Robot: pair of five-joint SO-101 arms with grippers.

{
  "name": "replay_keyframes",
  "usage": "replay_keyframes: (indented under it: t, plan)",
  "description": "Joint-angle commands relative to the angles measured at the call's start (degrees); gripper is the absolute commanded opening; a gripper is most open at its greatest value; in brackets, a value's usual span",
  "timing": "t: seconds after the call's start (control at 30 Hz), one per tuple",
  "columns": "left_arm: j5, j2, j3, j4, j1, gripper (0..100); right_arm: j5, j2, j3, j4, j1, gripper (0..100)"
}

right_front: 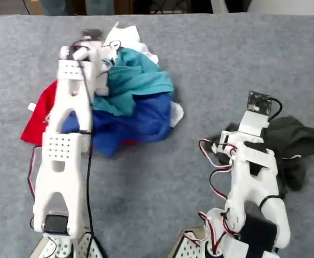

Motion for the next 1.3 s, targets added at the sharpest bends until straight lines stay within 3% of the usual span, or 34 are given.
replay_keyframes:
  t: [0.0, 0.3, 0.5, 0.57, 0.67, 0.73, 0.9, 1.13, 1.27]
  plan:
    - [-2.55, -5.54, -6.73, 0.53, -11.47, 3, -0.7, 0.22, 0.66, 0.62, 0.0, 1.4]
    - [-5.98, -21.01, -6.99, 0.44, -28.35, 3, -0.7, 0.22, 0.66, 0.62, -0.09, 1.4]
    - [-5.54, -24.97, -6.64, 0.35, -35.12, 4, -0.7, 0.22, 0.66, 0.62, -0.09, 1.4]
    - [-4.04, -24.88, -5.58, 0.44, -35.65, 12, -0.7, 0.22, 0.75, 0.62, -0.09, 1.4]
    - [4.4, -25.67, -1.27, 0.44, -35.74, 29, -0.7, 0.22, 0.75, 0.62, -0.09, 1.4]
    - [7.91, -27.43, -0.66, 0.44, -35.21, 31, -0.7, 0.22, 0.75, 0.62, -0.18, 1.4]
    - [8.53, -34.9, 4.0, 0.44, -24.48, 31, -0.7, 0.22, 0.75, 0.53, -0.18, 1.4]
    - [8.7, -42.55, 22.9, -0.18, 1.8, 31, -0.7, 0.22, 1.1, 0.44, -0.18, 1.4]
    - [8.7, -37.19, 37.76, -9.67, 9.45, 31, -0.7, 0.13, 1.19, 0.44, -0.18, 1.4]
